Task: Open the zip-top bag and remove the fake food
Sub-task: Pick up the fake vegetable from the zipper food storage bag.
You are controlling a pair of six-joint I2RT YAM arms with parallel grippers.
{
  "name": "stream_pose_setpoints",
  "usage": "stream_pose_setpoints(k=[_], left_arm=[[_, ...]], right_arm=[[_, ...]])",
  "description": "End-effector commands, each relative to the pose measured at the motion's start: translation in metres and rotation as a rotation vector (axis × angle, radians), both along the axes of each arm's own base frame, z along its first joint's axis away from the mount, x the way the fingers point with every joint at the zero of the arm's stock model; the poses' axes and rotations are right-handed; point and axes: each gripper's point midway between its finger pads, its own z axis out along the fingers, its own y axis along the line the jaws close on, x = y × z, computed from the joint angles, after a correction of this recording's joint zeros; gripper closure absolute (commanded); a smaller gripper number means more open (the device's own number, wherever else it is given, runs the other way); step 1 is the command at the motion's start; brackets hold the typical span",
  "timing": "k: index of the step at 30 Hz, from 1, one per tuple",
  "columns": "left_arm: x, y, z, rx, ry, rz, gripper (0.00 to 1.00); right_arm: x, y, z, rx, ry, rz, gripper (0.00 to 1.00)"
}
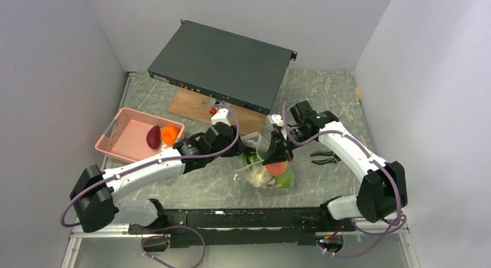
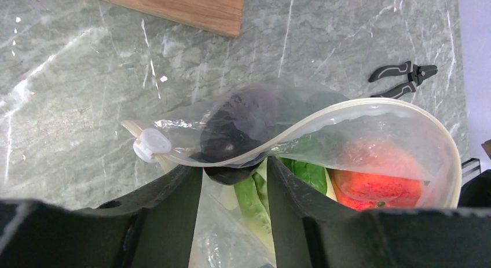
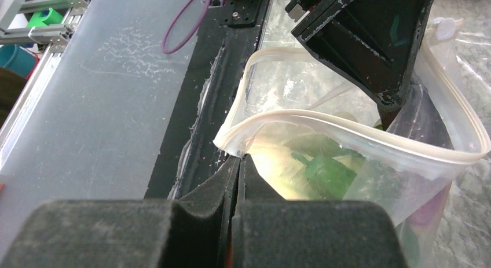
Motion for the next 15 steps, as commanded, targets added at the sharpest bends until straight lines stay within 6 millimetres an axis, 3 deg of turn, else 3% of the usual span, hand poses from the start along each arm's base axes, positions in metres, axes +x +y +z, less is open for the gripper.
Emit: stream_pose_setpoints(k=[1,7,9,13,15], left_arm=[[0.007,-0.012,0.018,-0.006,-0.092,-0.081,0.50],[0.004,-0.015,0.009,0.032,-0.110,-0.157,0.26],[0.006,-0.019,0.008,0.034,-0.125,-0.182,0.26],[0.006,-0.029,0.005,0.015,-0.159,-0.248,0.41],[0.006,-0.032,0.004,0.014,-0.168,-0.273,0.42]], right_arm=[[0.002,0.003,0.011,0.036,-0.055,0.019,1.00],[0.002,0.004,0.011,0.036,-0.055,0.023,1.00],[0.002,0.004,0.011,0.037,-0.053,0.025,1.00],[0.001,0.005,0.011,0.036,-0.052,0.027,1.00],[0.001,0.004,0.010,0.034,-0.054,0.027,1.00]])
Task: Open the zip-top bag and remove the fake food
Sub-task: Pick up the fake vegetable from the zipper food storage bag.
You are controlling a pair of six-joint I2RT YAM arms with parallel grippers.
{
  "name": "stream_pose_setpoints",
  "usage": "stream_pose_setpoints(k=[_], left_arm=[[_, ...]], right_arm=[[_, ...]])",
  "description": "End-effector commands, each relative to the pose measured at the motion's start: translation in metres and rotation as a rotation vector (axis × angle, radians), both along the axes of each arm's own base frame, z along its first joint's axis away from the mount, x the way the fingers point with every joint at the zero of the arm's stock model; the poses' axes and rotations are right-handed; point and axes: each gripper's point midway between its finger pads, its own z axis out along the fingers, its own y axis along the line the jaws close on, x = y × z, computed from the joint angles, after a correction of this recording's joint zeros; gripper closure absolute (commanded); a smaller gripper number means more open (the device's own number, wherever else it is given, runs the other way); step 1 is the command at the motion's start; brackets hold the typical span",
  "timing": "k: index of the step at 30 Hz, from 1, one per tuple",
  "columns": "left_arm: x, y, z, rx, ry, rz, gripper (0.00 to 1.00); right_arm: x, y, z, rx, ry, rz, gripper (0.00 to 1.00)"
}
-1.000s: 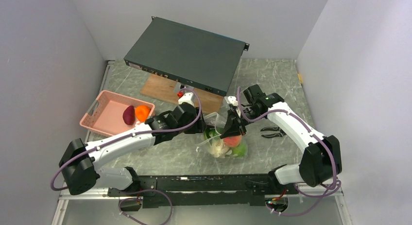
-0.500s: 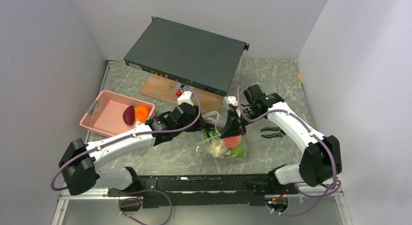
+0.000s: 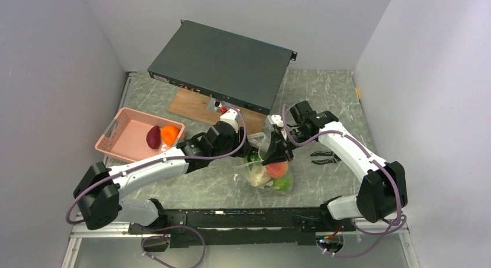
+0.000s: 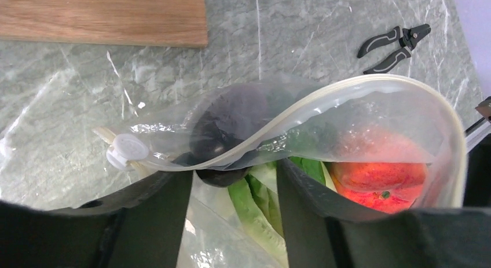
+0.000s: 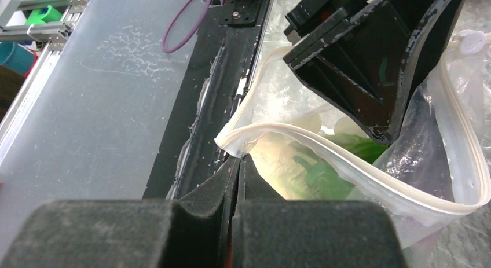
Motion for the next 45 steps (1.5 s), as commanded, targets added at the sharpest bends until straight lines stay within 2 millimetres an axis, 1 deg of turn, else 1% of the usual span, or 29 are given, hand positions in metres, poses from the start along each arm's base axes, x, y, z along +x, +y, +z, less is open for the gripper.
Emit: stream_pose_setpoints(k=[1,2,3,4,7,10,14,16,17,18,20,21,23,25,27,30,37,41,45], left_arm=[[0.002,-0.013,0.003,-0.021,-0.061,-0.093,0.43],[0.001,-0.014,0.002,-0.020,-0.069,-0.107,0.42],[0.001,-0.015,0.002,-0.020,-0.084,-0.123,0.41],[0.001,-0.016,0.001,-0.012,-0.092,-0.133,0.40],[0.004,-0.016,-0.004,0.027,-0.113,-0.159,0.39],[0.009,-0.016,-0.009,0.055,-0.113,-0.147,0.41],[0.012,-0.016,-0.006,0.062,-0.136,-0.143,0.57],[0.013,-0.015,-0.002,0.060,-0.149,-0.141,0.66],[0.013,-0.016,0.002,0.056,-0.158,-0.144,0.75],[0.012,-0.015,0.004,0.054,-0.164,-0.149,0.80],[0.009,-0.012,0.009,0.045,-0.177,-0.158,0.87],[0.007,-0.009,0.010,0.044,-0.180,-0.162,0.90],[0.003,-0.007,0.019,0.016,-0.209,-0.169,0.95],[-0.001,-0.002,0.023,0.008,-0.218,-0.177,0.99],[-0.006,0.001,0.029,-0.006,-0.228,-0.184,1.00],[-0.016,0.007,0.027,0.006,-0.203,-0.210,1.00],[-0.040,0.001,0.028,-0.024,-0.127,-0.314,1.00],[-0.041,0.009,0.034,0.002,-0.116,-0.295,1.00],[-0.043,0.019,0.048,0.006,-0.142,-0.280,1.00]], right_arm=[[0.003,0.004,0.011,0.031,-0.047,0.018,1.00],[0.003,0.004,0.011,0.033,-0.047,0.019,1.00],[-0.001,0.002,0.020,0.049,-0.086,0.019,1.00],[0.002,0.003,0.011,0.032,-0.051,0.018,1.00],[0.003,0.004,0.010,0.030,-0.046,0.020,1.00],[0.003,0.004,0.010,0.030,-0.047,0.019,1.00],[0.003,0.003,0.009,0.026,-0.047,0.017,1.00],[0.003,0.003,0.009,0.021,-0.052,0.017,1.00],[0.004,0.002,0.008,0.016,-0.054,0.016,1.00],[0.004,0.002,0.007,0.013,-0.056,0.015,1.00],[0.005,0.001,0.006,0.006,-0.060,0.012,1.00],[0.005,0.001,0.006,0.005,-0.063,0.011,1.00],[0.006,0.001,0.006,0.003,-0.062,0.008,1.00],[0.008,0.000,0.005,0.000,-0.060,-0.001,1.00],[0.011,-0.001,0.005,-0.005,-0.061,-0.012,1.00],[0.016,-0.003,0.004,-0.014,-0.062,-0.032,1.00],[0.026,-0.004,0.002,-0.039,-0.061,-0.072,1.00],[0.028,-0.005,-0.001,-0.050,-0.059,-0.082,1.00],[0.028,-0.006,-0.001,-0.051,-0.058,-0.086,1.00]])
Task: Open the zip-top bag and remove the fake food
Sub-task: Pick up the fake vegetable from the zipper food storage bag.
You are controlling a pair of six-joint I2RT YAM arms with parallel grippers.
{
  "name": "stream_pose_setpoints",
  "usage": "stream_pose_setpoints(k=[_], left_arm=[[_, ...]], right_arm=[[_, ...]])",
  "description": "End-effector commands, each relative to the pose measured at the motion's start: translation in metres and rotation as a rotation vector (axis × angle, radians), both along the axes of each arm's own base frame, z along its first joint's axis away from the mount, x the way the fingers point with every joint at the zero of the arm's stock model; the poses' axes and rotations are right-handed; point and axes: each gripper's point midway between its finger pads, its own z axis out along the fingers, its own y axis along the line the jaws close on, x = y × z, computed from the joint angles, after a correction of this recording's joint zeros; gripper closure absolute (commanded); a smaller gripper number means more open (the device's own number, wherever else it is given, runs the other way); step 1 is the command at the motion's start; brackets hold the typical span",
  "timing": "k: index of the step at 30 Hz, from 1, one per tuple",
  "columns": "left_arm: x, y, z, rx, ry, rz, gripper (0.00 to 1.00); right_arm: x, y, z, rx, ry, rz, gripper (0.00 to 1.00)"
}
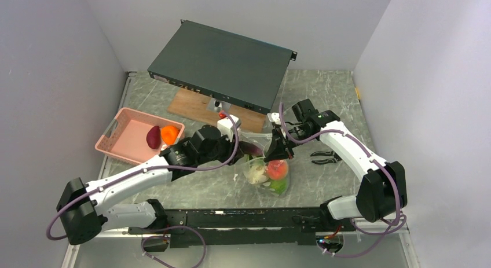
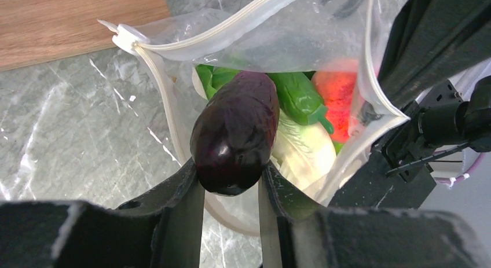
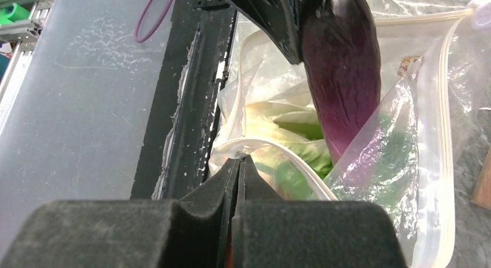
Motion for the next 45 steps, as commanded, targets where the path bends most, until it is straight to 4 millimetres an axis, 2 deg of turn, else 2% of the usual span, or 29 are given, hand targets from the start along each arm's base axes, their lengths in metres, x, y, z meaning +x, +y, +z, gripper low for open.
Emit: stream_pose_setpoints(k=[1,15,22,35,45], left_arm=[[-0.004,0.009,0.035,-0.032,-0.047,0.005,1.00],[-0.018,0.041,0.069,-0.006,-0.150,-0.017,1.00],[-0.018,0.064,0.088,0.015,-0.213,0.022,1.00],[-0.027,0.093,0.118,0.050,-0.283,0.018,1.00],[-0.030,0.117,0.124,0.139,-0.302,0.034,1.00]], right_arm=[[0.011,0.002,0.009,0.026,-0.053,-0.010,1.00],[0.010,0.000,0.010,0.037,-0.050,-0.013,1.00],[0.009,-0.001,0.010,0.039,-0.052,-0.012,1.00],[0.008,-0.001,0.008,0.037,-0.046,-0.009,1.00],[0.008,-0.001,0.007,0.035,-0.045,-0.010,1.00]])
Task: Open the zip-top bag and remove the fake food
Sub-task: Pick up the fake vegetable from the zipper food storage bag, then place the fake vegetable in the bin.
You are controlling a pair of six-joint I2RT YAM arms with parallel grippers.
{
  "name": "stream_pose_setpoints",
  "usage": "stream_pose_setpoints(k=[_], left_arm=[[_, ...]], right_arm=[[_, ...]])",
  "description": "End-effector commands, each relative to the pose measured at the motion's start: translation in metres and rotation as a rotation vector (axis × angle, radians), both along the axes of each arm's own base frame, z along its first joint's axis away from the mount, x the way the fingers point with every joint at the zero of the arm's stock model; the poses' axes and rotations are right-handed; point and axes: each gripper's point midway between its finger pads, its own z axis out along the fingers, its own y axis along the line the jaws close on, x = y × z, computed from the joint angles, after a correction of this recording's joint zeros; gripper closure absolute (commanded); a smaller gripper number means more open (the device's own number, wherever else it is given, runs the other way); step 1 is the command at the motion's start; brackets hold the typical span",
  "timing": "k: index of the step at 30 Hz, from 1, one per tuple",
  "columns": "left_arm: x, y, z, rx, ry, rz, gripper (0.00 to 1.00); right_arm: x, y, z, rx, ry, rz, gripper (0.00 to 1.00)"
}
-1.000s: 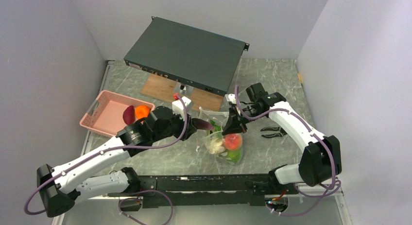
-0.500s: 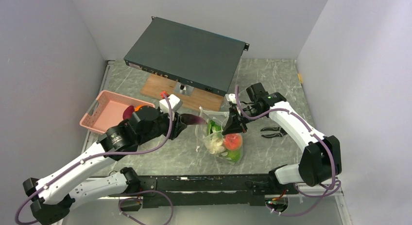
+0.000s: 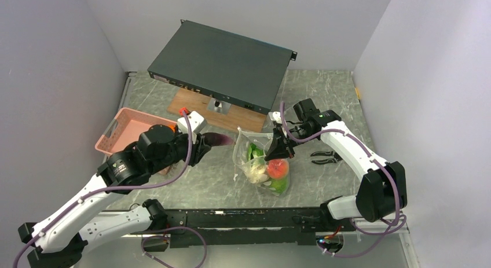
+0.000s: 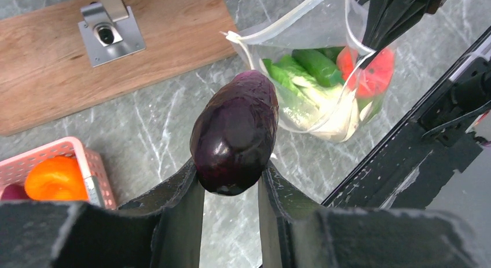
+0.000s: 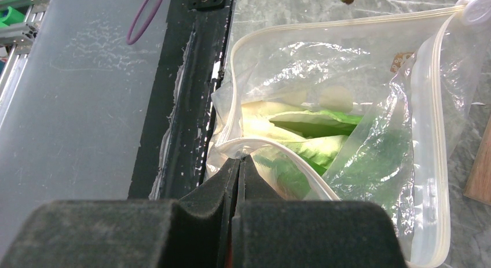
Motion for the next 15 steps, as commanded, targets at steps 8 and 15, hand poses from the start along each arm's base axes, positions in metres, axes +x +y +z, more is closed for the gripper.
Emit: stream_pose_setpoints(k=[8,15], left_arm=[[0.003,0.040,0.015,0.133,-0.056,0.084,1.00],[0.003,0.060,0.011,0.244,-0.052,0.121,1.00]], right_arm=[[0.003,0.002,0.007,0.035,-0.042,0.010,1.00],[0.003,0.002,0.005,0.034,-0.038,0.011,1.00]])
